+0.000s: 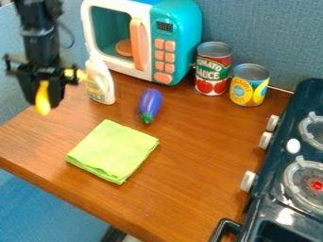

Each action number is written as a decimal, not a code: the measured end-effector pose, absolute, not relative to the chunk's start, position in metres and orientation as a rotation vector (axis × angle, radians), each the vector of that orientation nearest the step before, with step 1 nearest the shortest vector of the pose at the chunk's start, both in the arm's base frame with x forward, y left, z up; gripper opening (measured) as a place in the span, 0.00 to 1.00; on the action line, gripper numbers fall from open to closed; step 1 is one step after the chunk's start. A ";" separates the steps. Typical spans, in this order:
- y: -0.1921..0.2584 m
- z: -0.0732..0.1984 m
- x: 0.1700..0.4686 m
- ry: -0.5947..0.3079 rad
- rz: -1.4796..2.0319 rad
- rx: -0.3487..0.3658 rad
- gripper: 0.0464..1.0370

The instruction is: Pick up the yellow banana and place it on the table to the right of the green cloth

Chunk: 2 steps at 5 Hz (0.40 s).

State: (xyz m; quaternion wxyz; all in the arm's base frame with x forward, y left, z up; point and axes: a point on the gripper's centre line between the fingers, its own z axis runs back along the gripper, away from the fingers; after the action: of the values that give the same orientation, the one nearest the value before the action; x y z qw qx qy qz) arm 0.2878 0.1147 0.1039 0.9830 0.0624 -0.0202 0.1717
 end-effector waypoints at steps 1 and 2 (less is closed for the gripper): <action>0.085 0.115 0.297 -0.028 0.271 0.104 0.46; 0.050 0.114 0.316 0.023 0.236 0.084 0.46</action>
State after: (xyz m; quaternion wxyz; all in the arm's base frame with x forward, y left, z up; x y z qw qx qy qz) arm 0.3159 0.0503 0.1142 0.9921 0.0418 0.0117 0.1176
